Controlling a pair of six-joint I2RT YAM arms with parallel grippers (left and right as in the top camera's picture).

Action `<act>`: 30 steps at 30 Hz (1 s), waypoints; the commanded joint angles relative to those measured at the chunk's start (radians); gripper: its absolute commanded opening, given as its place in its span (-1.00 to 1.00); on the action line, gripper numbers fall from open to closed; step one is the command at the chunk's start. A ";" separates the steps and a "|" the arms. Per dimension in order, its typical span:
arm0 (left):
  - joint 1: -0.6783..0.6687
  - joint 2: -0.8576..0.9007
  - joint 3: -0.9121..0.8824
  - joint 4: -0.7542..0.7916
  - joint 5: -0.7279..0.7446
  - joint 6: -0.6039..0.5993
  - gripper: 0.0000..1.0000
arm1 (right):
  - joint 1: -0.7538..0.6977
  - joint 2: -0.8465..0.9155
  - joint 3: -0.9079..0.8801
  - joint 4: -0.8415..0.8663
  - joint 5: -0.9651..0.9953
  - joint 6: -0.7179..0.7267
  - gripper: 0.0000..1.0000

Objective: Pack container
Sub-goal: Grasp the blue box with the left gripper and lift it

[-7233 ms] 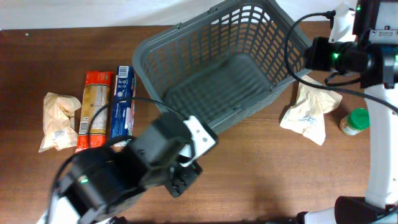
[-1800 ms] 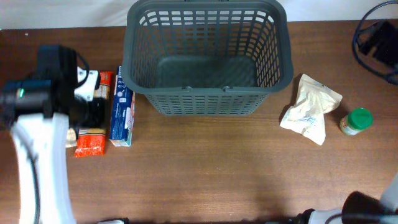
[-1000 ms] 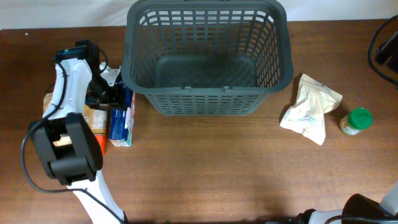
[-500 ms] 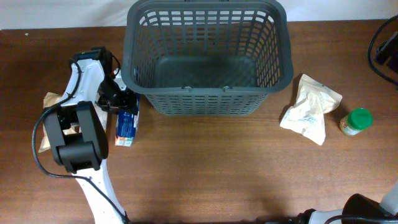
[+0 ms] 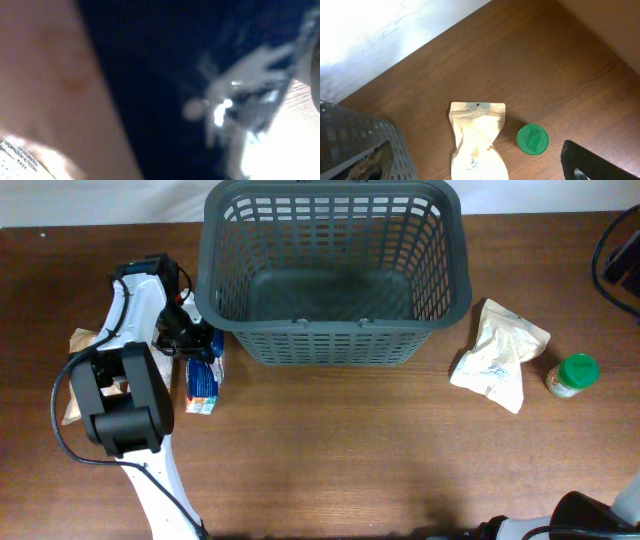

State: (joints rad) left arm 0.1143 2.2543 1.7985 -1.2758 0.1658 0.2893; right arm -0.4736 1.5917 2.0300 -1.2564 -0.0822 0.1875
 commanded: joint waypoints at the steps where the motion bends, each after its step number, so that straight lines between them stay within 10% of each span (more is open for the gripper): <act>1: 0.002 0.083 -0.034 0.005 -0.030 -0.040 -0.96 | -0.005 0.002 0.006 0.003 0.016 0.008 0.98; 23: 0.000 -0.496 0.148 0.052 -0.174 -0.093 -0.97 | -0.005 0.002 0.006 0.002 0.016 0.008 0.98; 30: -0.069 -0.645 0.325 0.146 -0.079 0.200 -0.96 | -0.005 0.002 0.006 0.002 0.016 0.008 0.98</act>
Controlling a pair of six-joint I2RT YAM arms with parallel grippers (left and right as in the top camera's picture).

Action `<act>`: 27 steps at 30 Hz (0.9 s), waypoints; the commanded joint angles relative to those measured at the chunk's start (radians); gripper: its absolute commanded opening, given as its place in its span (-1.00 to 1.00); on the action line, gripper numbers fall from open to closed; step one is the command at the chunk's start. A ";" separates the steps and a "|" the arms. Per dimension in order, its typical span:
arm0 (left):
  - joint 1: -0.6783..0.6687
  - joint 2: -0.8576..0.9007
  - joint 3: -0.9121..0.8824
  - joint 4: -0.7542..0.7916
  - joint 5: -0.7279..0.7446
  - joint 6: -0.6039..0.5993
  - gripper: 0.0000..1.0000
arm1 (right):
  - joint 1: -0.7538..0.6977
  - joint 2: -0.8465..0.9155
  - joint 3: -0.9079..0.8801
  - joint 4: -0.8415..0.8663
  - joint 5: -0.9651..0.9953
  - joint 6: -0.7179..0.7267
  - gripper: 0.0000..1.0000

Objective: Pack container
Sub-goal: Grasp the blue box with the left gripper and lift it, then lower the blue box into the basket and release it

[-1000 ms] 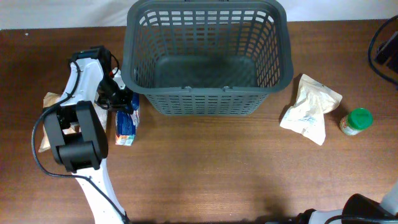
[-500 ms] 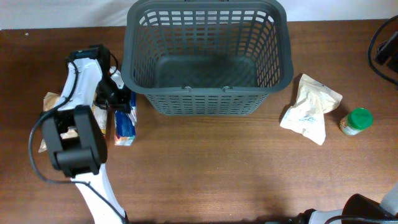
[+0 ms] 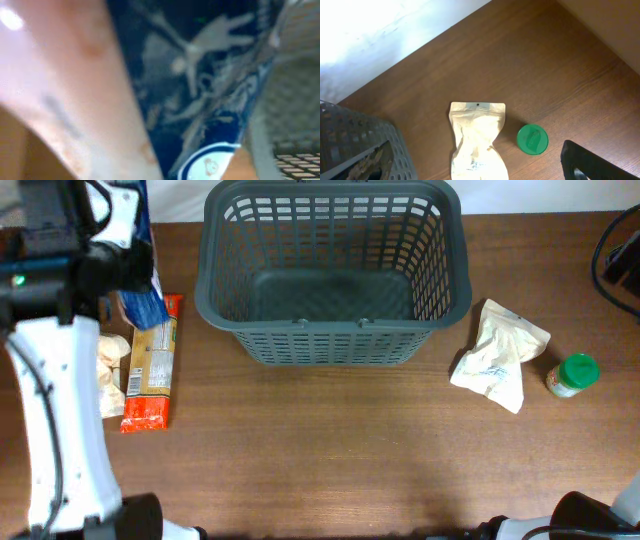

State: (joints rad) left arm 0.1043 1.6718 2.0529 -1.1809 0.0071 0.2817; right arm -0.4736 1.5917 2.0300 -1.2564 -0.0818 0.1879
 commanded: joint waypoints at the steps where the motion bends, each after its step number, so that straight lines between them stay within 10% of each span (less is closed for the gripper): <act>1: -0.081 -0.076 0.081 0.067 0.109 0.262 -0.96 | -0.005 0.002 0.006 0.002 0.015 0.008 0.98; 15: -0.394 0.070 0.085 0.190 0.279 0.945 -0.96 | -0.005 0.002 0.006 0.002 0.015 0.008 0.98; 27: -0.436 0.517 0.085 0.260 0.206 1.142 -0.96 | -0.005 0.002 0.006 0.002 0.015 0.008 0.98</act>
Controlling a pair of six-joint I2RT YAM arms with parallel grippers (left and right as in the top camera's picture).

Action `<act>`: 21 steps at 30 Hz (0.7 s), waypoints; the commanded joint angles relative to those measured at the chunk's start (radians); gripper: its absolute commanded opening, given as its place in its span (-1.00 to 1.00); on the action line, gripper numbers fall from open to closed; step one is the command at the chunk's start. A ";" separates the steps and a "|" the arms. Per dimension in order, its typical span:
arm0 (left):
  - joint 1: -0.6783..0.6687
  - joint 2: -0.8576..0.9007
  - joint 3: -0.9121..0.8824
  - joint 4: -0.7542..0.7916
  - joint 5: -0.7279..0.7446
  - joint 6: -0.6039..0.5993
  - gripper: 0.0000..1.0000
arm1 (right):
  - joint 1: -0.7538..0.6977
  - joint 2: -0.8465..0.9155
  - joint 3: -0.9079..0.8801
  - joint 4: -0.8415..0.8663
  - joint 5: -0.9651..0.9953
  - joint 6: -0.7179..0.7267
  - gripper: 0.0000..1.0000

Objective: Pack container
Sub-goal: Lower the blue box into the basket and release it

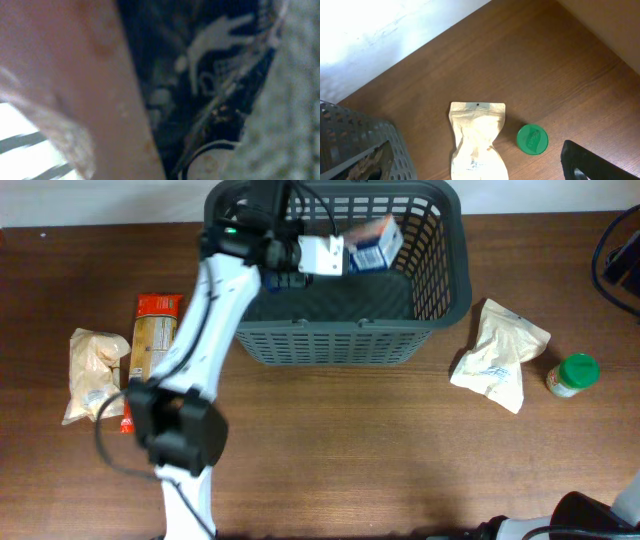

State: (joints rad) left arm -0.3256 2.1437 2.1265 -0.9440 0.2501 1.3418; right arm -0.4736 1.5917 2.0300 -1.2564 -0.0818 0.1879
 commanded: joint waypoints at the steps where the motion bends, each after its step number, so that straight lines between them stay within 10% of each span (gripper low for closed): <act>1: -0.008 0.066 0.012 0.032 -0.068 0.082 -0.96 | -0.005 0.002 0.006 0.002 0.015 0.008 0.98; 9: -0.007 0.144 0.011 0.133 -0.143 0.082 -0.83 | -0.005 0.002 0.006 0.002 0.015 0.008 0.98; 11: -0.010 0.139 0.014 0.144 -0.157 0.076 0.98 | -0.005 0.002 0.006 0.002 0.015 0.008 0.98; 21: -0.058 0.006 0.193 -0.071 -0.319 -0.337 0.98 | -0.005 0.002 0.006 0.002 0.015 0.008 0.98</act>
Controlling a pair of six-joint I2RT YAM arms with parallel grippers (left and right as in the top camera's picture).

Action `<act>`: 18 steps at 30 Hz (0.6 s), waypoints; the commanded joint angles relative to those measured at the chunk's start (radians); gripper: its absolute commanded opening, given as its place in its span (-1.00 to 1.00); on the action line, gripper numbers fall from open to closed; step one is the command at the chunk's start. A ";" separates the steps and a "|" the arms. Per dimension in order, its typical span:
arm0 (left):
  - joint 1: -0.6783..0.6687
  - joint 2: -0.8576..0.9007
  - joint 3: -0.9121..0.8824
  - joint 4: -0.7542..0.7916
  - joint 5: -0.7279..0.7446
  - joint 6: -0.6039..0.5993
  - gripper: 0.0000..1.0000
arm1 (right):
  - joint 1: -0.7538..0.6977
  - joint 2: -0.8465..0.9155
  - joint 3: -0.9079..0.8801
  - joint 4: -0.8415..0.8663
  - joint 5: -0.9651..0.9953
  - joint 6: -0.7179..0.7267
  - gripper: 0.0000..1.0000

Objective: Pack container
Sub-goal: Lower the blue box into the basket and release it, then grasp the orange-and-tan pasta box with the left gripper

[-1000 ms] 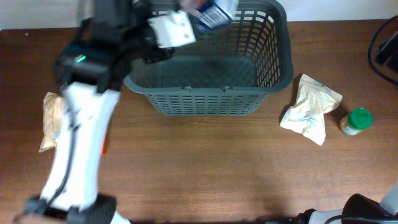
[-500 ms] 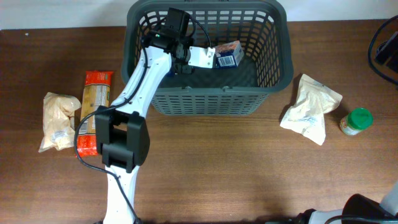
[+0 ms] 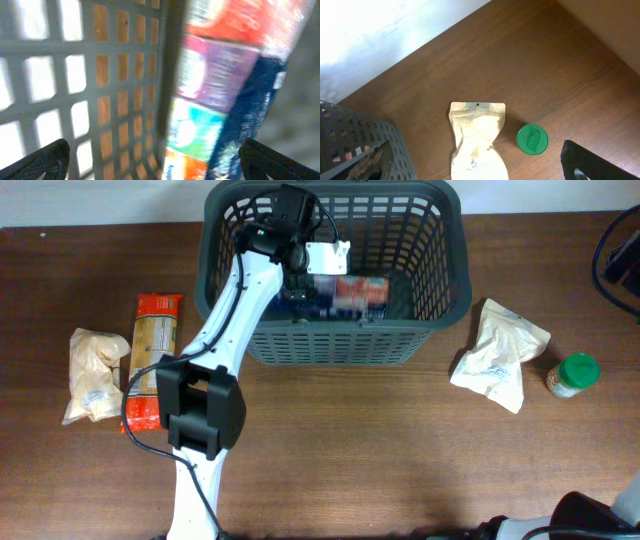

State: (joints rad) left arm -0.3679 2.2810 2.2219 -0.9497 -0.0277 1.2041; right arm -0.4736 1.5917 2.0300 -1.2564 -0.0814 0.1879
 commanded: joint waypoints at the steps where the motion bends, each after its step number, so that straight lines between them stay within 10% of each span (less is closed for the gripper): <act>1: -0.016 -0.153 0.125 -0.097 -0.045 -0.249 0.98 | -0.005 0.002 0.006 0.002 0.015 0.008 0.98; 8: 0.042 -0.316 0.306 -0.314 -0.194 -0.726 0.98 | -0.005 0.002 0.006 0.002 0.015 0.008 0.98; 18: 0.460 -0.375 0.293 -0.594 -0.058 -1.035 0.98 | -0.005 0.002 0.006 0.002 0.015 0.008 0.98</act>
State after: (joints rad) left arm -0.0345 1.8515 2.5603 -1.4906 -0.1864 0.3035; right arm -0.4736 1.5917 2.0300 -1.2568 -0.0784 0.1879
